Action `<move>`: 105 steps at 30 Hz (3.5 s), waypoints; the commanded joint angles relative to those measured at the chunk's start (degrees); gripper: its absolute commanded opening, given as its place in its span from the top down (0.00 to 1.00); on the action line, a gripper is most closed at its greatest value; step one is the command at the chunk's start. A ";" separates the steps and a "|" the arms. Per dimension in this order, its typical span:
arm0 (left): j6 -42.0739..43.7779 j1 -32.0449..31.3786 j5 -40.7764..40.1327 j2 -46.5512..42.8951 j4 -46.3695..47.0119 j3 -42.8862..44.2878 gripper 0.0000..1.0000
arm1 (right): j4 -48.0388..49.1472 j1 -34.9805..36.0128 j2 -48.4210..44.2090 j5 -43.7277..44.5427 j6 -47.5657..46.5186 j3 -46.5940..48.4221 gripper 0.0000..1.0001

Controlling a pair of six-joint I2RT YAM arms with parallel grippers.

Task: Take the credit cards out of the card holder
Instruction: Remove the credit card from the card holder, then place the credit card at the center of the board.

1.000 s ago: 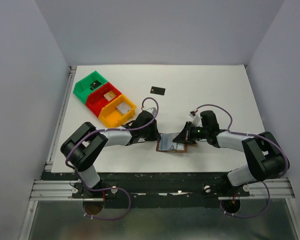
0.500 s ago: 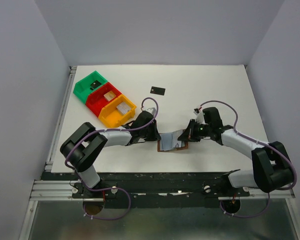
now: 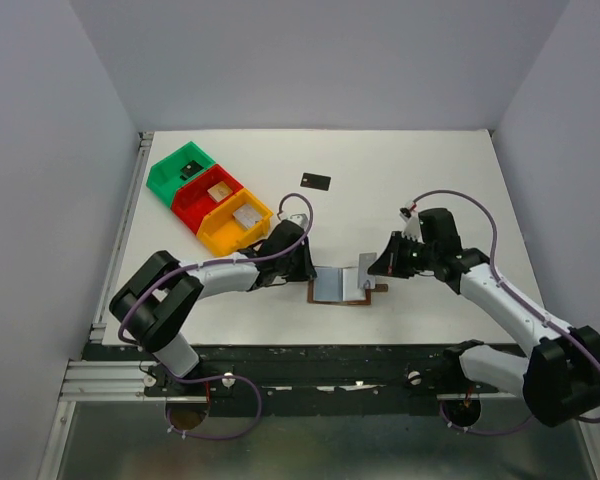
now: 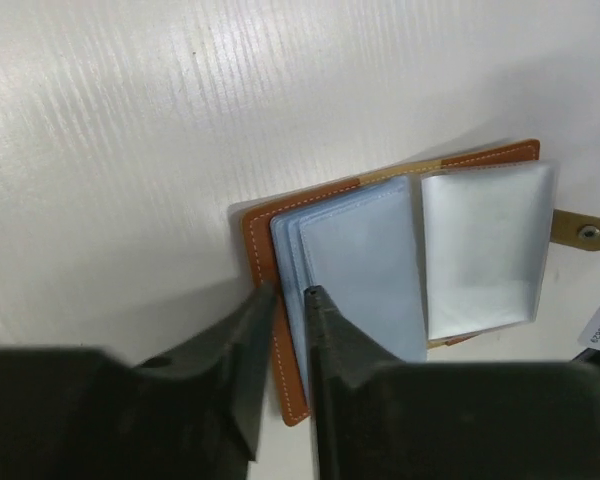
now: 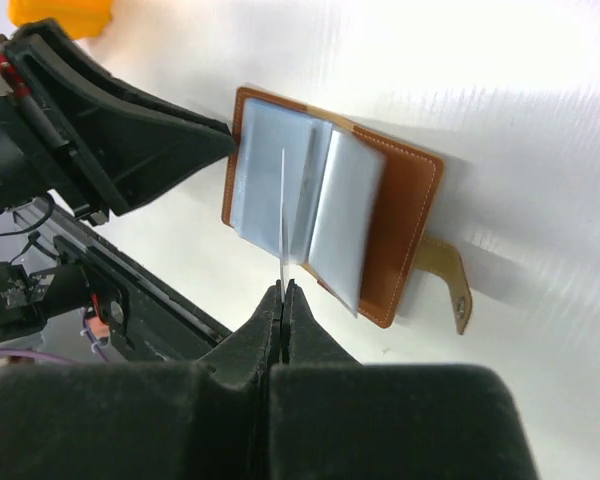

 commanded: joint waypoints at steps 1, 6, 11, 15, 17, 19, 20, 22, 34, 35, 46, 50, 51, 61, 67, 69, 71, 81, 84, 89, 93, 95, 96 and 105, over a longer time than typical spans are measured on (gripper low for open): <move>2.79 -0.79 -0.89 -3.52 -3.57 4.69 0.53 | -7.18 -0.18 -4.45 3.47 -4.04 3.59 1.00; 2.44 -1.31 -0.89 -7.02 -6.64 7.87 0.29 | -10.09 -0.09 -9.01 2.77 -6.86 5.79 1.00; 1.65 -1.05 -5.88 -18.35 -4.65 3.76 0.01 | -6.15 0.09 -13.50 -3.28 -10.37 4.74 1.00; 1.57 3.42 8.63 -28.11 10.53 -5.21 0.01 | -0.34 1.40 -13.42 -15.31 -10.38 3.59 1.00; 0.77 5.88 19.27 -29.62 16.79 -6.98 0.03 | -0.68 2.80 -11.84 -19.19 -11.51 4.90 1.00; 1.47 6.94 28.16 -30.15 19.00 -6.38 0.06 | -3.92 5.26 -10.17 -21.04 -13.70 7.71 1.00; 2.17 7.12 31.60 -30.06 19.19 -5.94 0.08 | -5.85 6.49 -9.21 -21.92 -15.02 9.73 1.00; 3.84 7.21 36.70 -30.33 18.58 -4.80 0.10 | -11.38 8.95 -7.02 -23.33 -17.92 13.50 1.00; 6.93 7.39 54.83 -26.99 19.45 -0.39 0.22 | -31.79 14.85 -2.26 -22.37 -28.04 26.70 1.00; 6.32 7.30 55.71 -26.55 20.76 -0.39 0.25 | -31.97 14.94 -2.17 -22.37 -28.13 26.80 1.00; 8.32 3.35 58.44 -22.60 18.41 1.71 0.38 | -32.85 16.08 -1.64 -22.02 -28.83 27.85 1.00; 8.42 2.12 58.61 -21.45 18.57 2.15 0.47 | -32.68 16.52 -1.55 -21.32 -29.01 27.94 0.99; 8.33 1.85 58.70 -21.28 18.75 2.24 0.53 | -32.68 16.61 -1.64 -21.32 -29.01 27.94 1.00; 8.77 0.09 59.49 -19.52 18.14 2.94 0.83 | -32.50 16.79 -2.61 -21.14 -29.19 27.50 1.00; 10.35 0.44 55.29 -20.48 16.04 2.68 1.00 | -31.62 16.70 -4.45 -12.48 -24.73 28.64 0.52; 10.09 2.28 51.86 -20.83 15.24 2.42 1.00 | -30.22 16.35 -6.64 -5.44 -21.55 29.43 0.42; 5.89 5.87 48.27 -20.22 17.16 2.15 1.00 | -29.69 15.13 -9.54 1.94 -19.18 31.09 0.37; -5.90 13.98 24.78 0.22 9.35 19.70 1.00 | -18.80 14.50 -23.60 29.57 -13.46 22.69 0.37; -8.27 13.98 22.50 9.72 9.87 26.83 1.00 | -15.72 14.41 -26.15 28.97 -11.00 17.06 0.38; -11.52 13.98 17.93 22.65 10.57 37.38 1.00 | -11.24 14.50 -28.27 25.71 -9.06 11.42 0.39; -13.81 13.89 16.43 30.65 11.63 44.94 1.00 | -10.79 14.50 -27.92 25.18 -9.41 11.33 0.39; -13.82 13.80 15.20 33.56 10.41 48.63 1.00 | -11.05 14.42 -27.48 25.09 -9.76 11.76 0.38; -13.90 13.80 14.41 35.05 9.44 50.39 1.00 | -11.05 14.50 -27.31 24.92 -9.85 11.77 0.38; -15.92 13.63 10.71 43.93 4.69 59.72 1.00 | -12.02 14.50 -26.78 24.04 -9.76 12.47 0.39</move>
